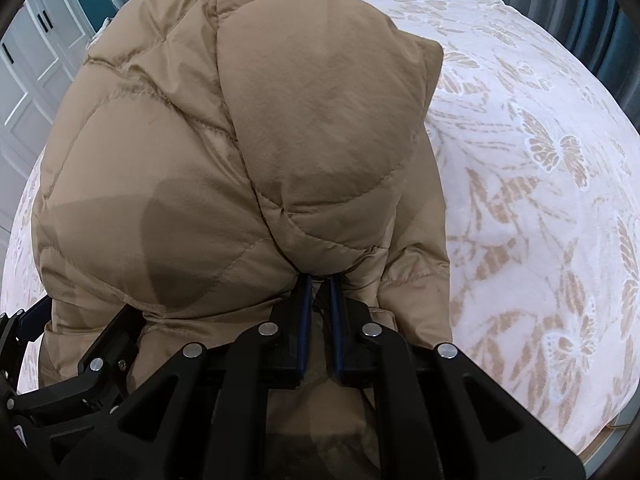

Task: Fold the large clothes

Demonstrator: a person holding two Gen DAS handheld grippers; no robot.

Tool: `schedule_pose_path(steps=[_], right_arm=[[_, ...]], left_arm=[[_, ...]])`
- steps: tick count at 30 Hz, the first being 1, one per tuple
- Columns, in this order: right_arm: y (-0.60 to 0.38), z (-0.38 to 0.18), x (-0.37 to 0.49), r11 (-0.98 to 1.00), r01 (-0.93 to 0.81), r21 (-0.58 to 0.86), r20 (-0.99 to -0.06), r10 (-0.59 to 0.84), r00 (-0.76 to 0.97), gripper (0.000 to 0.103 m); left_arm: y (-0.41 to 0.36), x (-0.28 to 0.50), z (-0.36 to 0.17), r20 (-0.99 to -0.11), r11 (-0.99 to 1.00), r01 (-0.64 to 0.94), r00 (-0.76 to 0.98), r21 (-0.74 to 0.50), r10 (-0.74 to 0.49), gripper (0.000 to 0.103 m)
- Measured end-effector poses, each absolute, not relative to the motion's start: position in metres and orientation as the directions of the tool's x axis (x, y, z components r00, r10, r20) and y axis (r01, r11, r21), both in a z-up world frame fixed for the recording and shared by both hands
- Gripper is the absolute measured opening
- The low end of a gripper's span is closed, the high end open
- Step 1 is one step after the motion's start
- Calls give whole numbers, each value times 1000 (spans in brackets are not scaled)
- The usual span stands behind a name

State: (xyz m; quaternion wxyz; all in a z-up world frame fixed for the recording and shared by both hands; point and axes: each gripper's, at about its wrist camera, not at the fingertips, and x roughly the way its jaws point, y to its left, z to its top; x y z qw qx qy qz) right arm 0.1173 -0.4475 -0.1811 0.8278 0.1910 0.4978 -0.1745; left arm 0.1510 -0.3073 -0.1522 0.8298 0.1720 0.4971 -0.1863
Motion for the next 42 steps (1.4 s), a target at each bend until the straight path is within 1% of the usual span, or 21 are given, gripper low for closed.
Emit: schedule_pose_path(steps=[4, 6, 7, 9, 11, 12, 13, 15, 17, 18, 22, 25, 27, 31, 35, 37, 38, 39, 40, 41, 42], right_arm=[[-446, -179, 115, 868, 476, 139, -884, -108, 455, 8], [-445, -168, 103, 860, 485, 159, -865, -116, 488, 8], [-444, -162, 98, 854, 492, 170, -858, -118, 501, 10], [-443, -147, 76, 840, 507, 192, -835, -132, 534, 24], [-442, -135, 57, 824, 528, 205, -820, -151, 553, 64], [-442, -132, 50, 820, 535, 203, -814, -163, 558, 68], [-442, -129, 42, 816, 543, 201, -812, -171, 558, 68], [-444, -131, 34, 810, 542, 223, -823, -142, 551, 70], [-451, -140, 29, 785, 555, 274, -827, -102, 552, 78], [-455, -144, 27, 773, 561, 295, -828, -86, 554, 79], [-465, -171, 30, 672, 578, 462, -807, 48, 589, 85], [-468, -190, 30, 596, 573, 563, -771, 130, 623, 85], [-467, -197, 29, 563, 562, 606, -745, 153, 649, 86], [-459, -200, 34, 553, 536, 637, -718, 173, 675, 87], [-449, -202, 42, 550, 513, 659, -700, 199, 686, 86], [-448, -202, 50, 554, 507, 660, -700, 207, 684, 83], [-447, -202, 55, 561, 508, 654, -705, 207, 678, 78], [-445, -200, 60, 574, 506, 644, -713, 210, 669, 75], [-447, -198, 66, 589, 505, 631, -723, 211, 658, 71], [-445, -194, 69, 604, 500, 621, -731, 215, 648, 64], [-442, -190, 74, 628, 488, 607, -740, 222, 634, 61]], left_arm=[[-306, 154, -151, -891, 870, 485, 431, 94, -144, 87], [-299, 157, -143, -898, 875, 482, 405, 50, -171, 87], [-295, 158, -138, -902, 876, 481, 388, 24, -188, 87], [-283, 164, -128, -909, 880, 474, 354, -27, -218, 88], [-270, 168, -118, -908, 890, 451, 345, -62, -238, 88], [-263, 170, -113, -906, 895, 440, 344, -76, -247, 88], [-256, 174, -107, -903, 901, 422, 344, -97, -258, 88], [-246, 178, -99, -895, 909, 396, 351, -126, -277, 88], [-238, 182, -94, -891, 913, 380, 349, -148, -290, 88], [-233, 187, -94, -892, 915, 368, 339, -168, -300, 88], [-216, 206, -106, -899, 921, 305, 283, -245, -333, 89], [-206, 221, -117, -892, 917, 260, 263, -302, -368, 97], [-208, 224, -124, -889, 911, 254, 246, -326, -387, 98], [-214, 231, -132, -872, 893, 246, 229, -378, -432, 98], [-218, 236, -141, -843, 861, 225, 199, -457, -499, 98], [-220, 238, -144, -836, 852, 227, 190, -473, -515, 98], [-223, 237, -142, -840, 853, 250, 193, -457, -507, 98], [-228, 237, -138, -846, 854, 289, 197, -432, -495, 95], [-235, 233, -129, -857, 854, 363, 217, -373, -466, 91], [-240, 230, -123, -863, 851, 411, 235, -328, -447, 81], [-247, 226, -117, -871, 843, 466, 255, -269, -419, 73]])
